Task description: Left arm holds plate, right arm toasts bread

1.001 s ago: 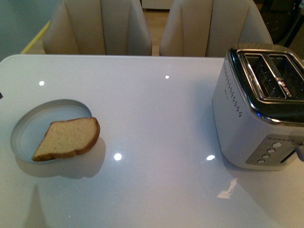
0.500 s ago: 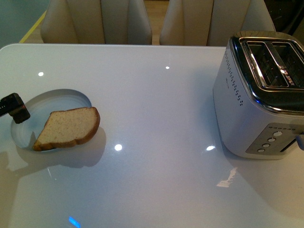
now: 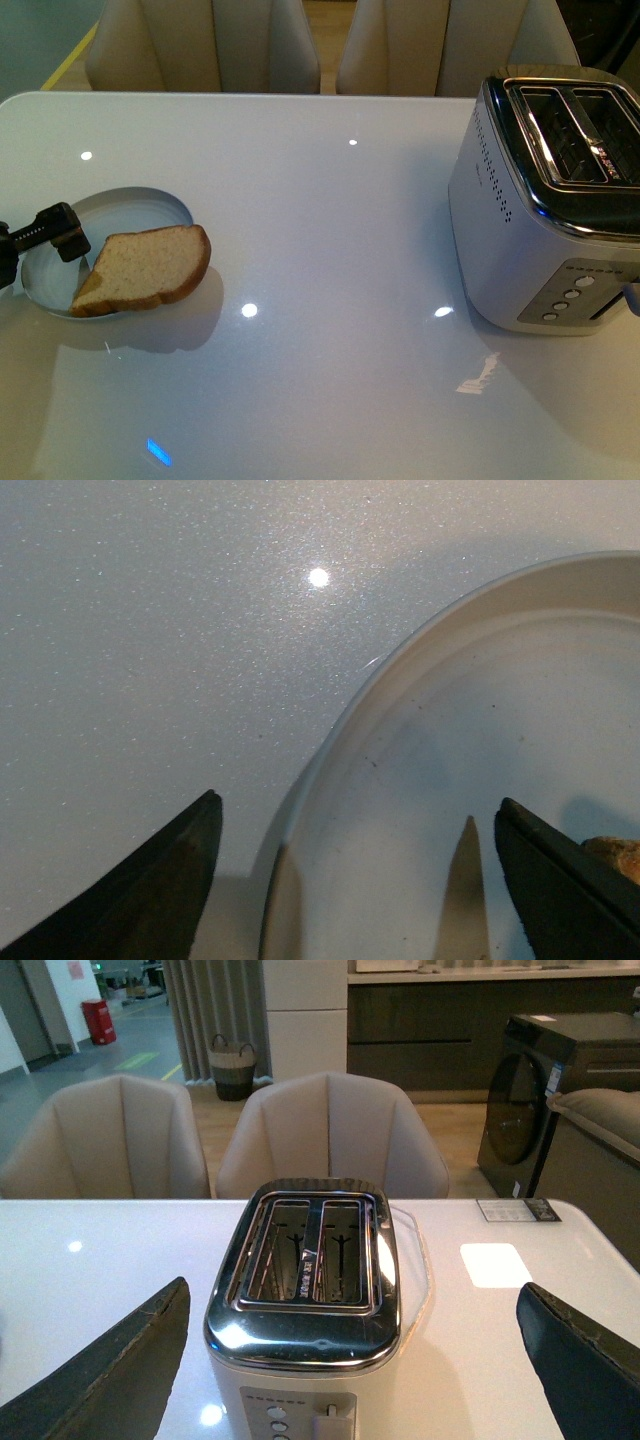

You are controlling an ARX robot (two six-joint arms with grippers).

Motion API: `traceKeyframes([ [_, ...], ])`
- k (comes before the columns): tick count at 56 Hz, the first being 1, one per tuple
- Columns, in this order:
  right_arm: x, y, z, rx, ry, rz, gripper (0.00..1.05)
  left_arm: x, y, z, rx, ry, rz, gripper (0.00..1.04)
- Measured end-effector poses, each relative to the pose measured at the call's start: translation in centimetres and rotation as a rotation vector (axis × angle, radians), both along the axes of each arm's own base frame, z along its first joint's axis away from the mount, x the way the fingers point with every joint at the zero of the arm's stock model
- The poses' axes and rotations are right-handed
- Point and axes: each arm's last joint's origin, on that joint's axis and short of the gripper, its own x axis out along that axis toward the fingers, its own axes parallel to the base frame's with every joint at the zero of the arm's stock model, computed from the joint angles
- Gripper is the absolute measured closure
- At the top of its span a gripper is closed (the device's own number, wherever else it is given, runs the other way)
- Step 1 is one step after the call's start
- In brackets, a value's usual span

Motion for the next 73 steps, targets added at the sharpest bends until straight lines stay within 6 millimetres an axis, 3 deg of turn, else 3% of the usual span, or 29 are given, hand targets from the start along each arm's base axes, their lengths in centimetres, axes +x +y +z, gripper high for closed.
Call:
traceKeyframes([
  [14, 0.0, 0.0, 0.0, 0.0, 0.0, 0.0, 0.09, 0.0, -0.8, -0.3, -0.031, 0.0, -0.03, 0.67],
  [22, 0.0, 0.0, 0.0, 0.0, 0.0, 0.0, 0.09, -0.1, -1.0, -0.5, -0.109, 0.007, -0.012, 0.97],
  [24, 0.0, 0.0, 0.0, 0.0, 0.0, 0.0, 0.09, -0.1, -1.0, -0.5, -0.13, 0.006, -0.003, 1.01],
  [33, 0.0, 0.0, 0.0, 0.0, 0.0, 0.0, 0.09, -0.2, -1.0, -0.1, -0.188, 0.001, 0.032, 1.02],
  [45, 0.0, 0.0, 0.0, 0.0, 0.0, 0.0, 0.09, -2.2, -2.0, 1.3, -0.26, 0.013, 0.052, 1.02],
  [52, 0.0, 0.0, 0.0, 0.0, 0.0, 0.0, 0.09, -2.8, -2.9, 4.0, -0.269, -0.024, 0.026, 1.02],
  [53, 0.0, 0.0, 0.0, 0.0, 0.0, 0.0, 0.09, -2.7, -3.3, 6.2, -0.281, -0.065, 0.01, 1.02],
  [55, 0.0, 0.0, 0.0, 0.0, 0.0, 0.0, 0.09, -2.4, -3.6, 7.3, -0.291, -0.088, -0.003, 1.02],
  [73, 0.0, 0.0, 0.0, 0.0, 0.0, 0.0, 0.09, -1.5, -6.5, 14.8, -0.347, -0.166, -0.059, 1.02],
])
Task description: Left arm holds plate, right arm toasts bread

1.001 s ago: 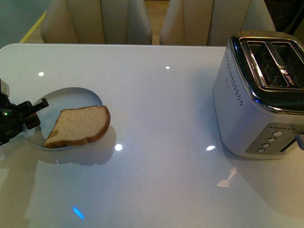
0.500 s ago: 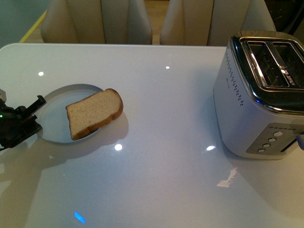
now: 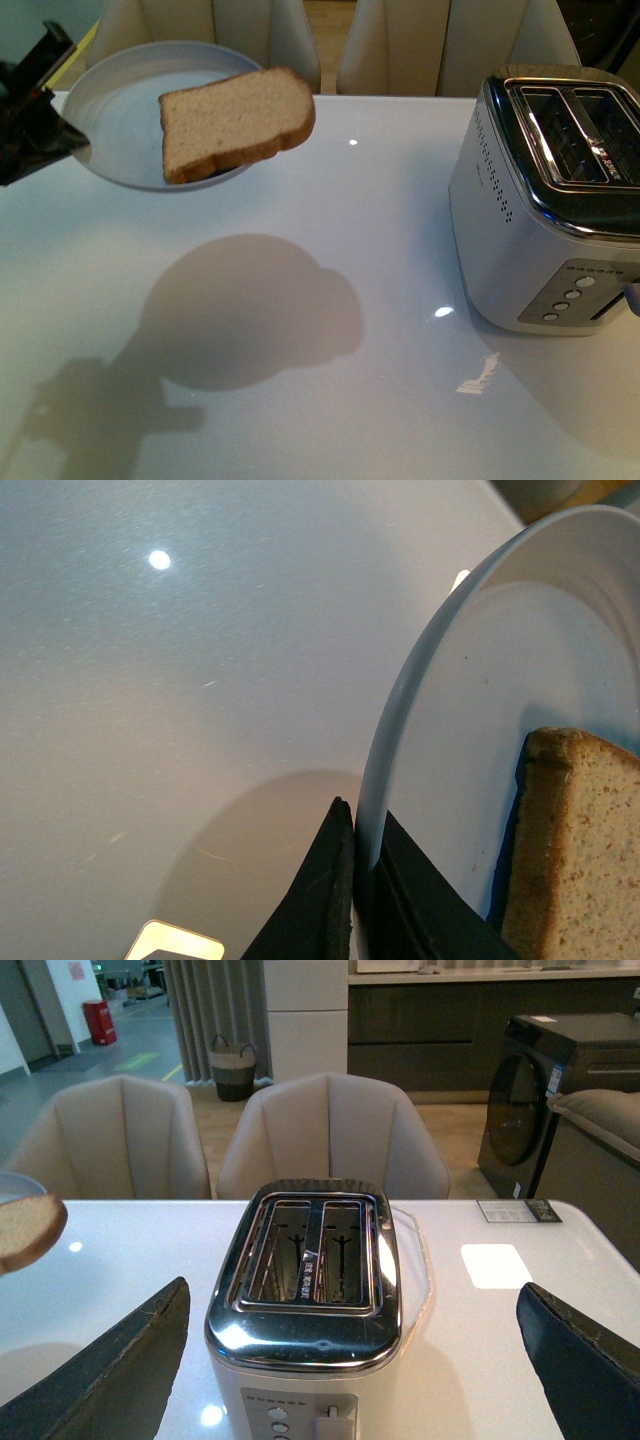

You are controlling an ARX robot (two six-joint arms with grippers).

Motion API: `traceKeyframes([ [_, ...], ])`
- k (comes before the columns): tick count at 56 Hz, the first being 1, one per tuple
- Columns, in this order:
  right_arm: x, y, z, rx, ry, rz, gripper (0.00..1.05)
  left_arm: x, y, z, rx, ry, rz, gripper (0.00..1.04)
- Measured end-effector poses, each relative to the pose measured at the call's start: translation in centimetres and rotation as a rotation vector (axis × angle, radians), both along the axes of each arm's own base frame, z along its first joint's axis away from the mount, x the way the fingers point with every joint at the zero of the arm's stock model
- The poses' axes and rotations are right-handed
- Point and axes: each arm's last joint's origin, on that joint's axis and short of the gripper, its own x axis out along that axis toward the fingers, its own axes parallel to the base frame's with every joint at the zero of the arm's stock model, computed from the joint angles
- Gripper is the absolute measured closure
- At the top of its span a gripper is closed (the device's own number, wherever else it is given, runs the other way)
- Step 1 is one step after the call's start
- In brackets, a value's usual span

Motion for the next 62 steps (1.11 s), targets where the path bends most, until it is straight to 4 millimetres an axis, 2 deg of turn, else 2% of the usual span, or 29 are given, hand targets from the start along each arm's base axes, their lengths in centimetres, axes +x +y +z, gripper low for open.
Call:
traceKeyframes([
  [12, 0.0, 0.0, 0.0, 0.0, 0.0, 0.0, 0.09, 0.7, -3.1, 3.8, -0.027, -0.047, -0.055, 1.02],
  [27, 0.0, 0.0, 0.0, 0.0, 0.0, 0.0, 0.09, 1.0, -7.1, 6.9, -0.071, -0.078, -0.118, 1.02],
  [43, 0.0, 0.0, 0.0, 0.0, 0.0, 0.0, 0.09, 0.0, -9.8, 8.6, -0.108, -0.088, -0.173, 1.02],
  [62, 0.0, 0.0, 0.0, 0.0, 0.0, 0.0, 0.09, -1.0, -11.3, 9.5, -0.124, -0.081, -0.196, 1.02],
])
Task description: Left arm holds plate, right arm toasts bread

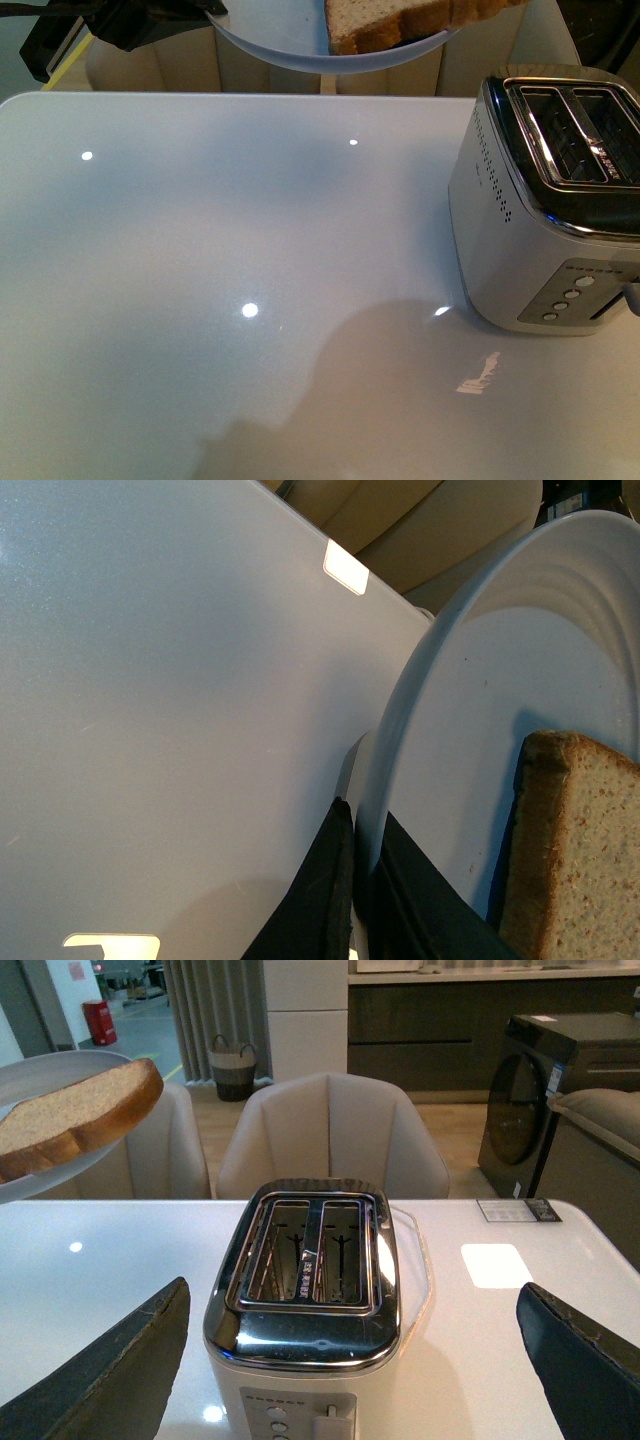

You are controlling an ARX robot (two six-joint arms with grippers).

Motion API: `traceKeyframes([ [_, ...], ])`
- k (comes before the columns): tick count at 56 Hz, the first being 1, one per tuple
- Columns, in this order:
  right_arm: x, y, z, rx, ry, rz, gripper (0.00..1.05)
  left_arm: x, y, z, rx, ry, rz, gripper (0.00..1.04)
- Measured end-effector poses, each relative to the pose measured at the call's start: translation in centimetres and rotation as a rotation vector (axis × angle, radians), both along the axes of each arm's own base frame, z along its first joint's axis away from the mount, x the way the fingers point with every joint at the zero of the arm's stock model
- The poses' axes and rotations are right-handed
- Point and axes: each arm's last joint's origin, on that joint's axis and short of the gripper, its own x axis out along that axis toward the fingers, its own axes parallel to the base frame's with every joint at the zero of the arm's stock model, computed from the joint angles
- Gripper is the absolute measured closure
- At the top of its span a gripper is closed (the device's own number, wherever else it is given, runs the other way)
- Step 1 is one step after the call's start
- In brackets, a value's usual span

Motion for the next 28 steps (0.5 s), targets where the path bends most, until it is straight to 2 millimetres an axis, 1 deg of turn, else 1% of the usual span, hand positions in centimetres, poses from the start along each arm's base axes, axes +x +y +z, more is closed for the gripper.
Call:
traceKeyframes([
  [28, 0.0, 0.0, 0.0, 0.0, 0.0, 0.0, 0.09, -0.01, -0.02, 0.0, 0.0, 0.001, 0.003, 1.02],
])
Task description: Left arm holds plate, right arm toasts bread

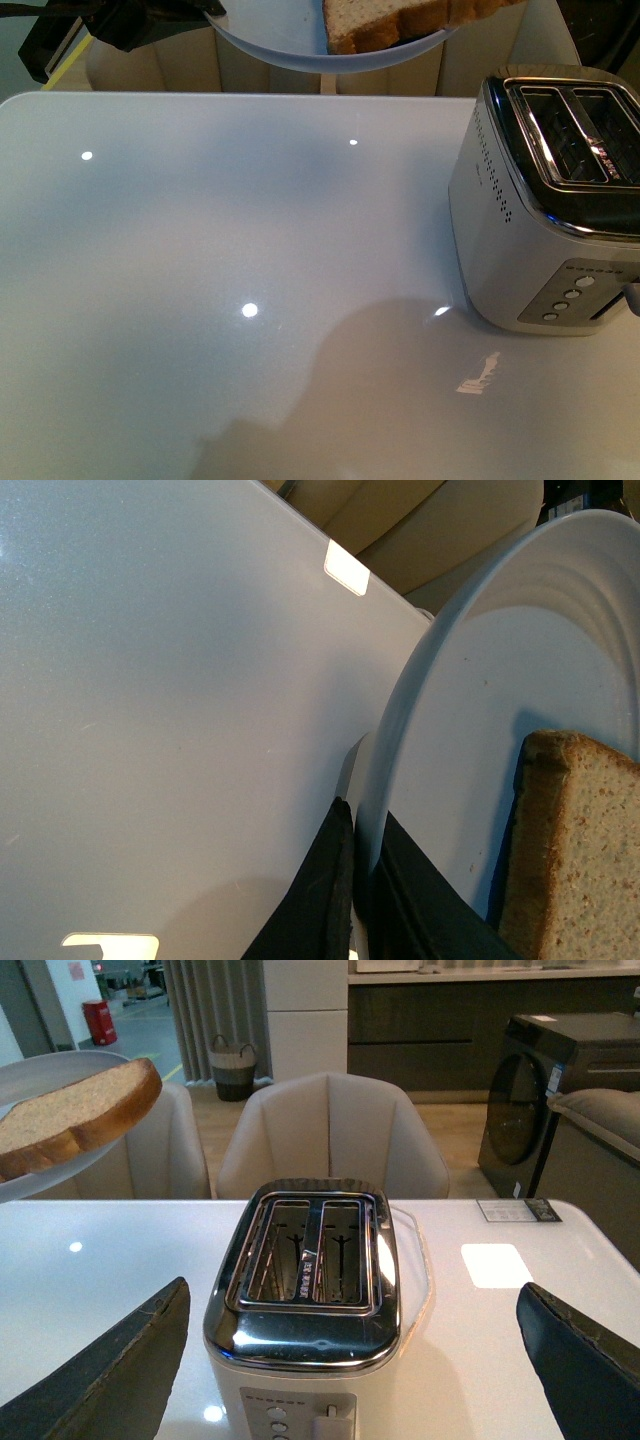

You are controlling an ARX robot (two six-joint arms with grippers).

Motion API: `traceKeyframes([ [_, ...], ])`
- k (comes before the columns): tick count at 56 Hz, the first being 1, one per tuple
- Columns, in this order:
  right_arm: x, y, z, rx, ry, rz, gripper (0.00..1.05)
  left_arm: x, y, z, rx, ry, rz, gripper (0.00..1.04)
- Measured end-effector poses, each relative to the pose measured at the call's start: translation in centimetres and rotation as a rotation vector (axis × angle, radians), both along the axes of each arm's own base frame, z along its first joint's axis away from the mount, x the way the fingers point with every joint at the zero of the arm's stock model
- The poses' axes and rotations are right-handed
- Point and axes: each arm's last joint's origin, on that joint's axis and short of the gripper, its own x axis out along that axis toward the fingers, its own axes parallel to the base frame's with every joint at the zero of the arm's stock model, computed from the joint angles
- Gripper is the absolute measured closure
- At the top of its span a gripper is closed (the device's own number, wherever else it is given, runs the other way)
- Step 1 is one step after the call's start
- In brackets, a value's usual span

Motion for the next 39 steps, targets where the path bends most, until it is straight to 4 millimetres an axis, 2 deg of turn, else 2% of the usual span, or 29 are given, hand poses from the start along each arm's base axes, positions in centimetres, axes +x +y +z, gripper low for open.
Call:
traceKeyframes([
  [2, 0.0, 0.0, -0.1, -0.011, 0.021, 0.013, 0.09, 0.0, 0.0, 0.0, 0.0, 0.0, 0.0, 1.02],
  [9, 0.3, 0.3, -0.3, -0.052, 0.398, 0.196, 0.09, 0.0, 0.0, 0.0, 0.001, 0.0, 0.004, 1.02],
  [12, 0.6, 0.4, -0.6, -0.045, 0.469, 0.24, 0.09, 0.0, -0.1, 0.1, 0.0, -0.002, -0.001, 1.02],
  [17, 1.3, 0.4, -0.1, -0.038, 0.473, 0.267, 0.09, 0.0, -0.1, 0.1, -0.001, -0.002, -0.002, 1.02],
  [25, 3.5, 0.4, 3.0, -0.014, 0.371, 0.299, 0.09, 0.0, 0.0, 0.1, 0.0, -0.004, 0.003, 1.02],
  [29, 5.0, 0.4, 4.8, 0.02, 0.324, 0.309, 0.09, 0.0, 0.0, 0.1, 0.0, -0.003, 0.001, 1.02],
  [32, 6.9, 0.6, 6.3, 0.072, 0.287, 0.326, 0.09, 0.0, 0.0, 0.1, 0.0, -0.003, 0.001, 1.02],
  [39, 9.8, 1.8, 7.3, 0.157, 0.273, 0.387, 0.09, 0.0, 0.0, 0.1, 0.0, -0.003, 0.002, 1.02],
])
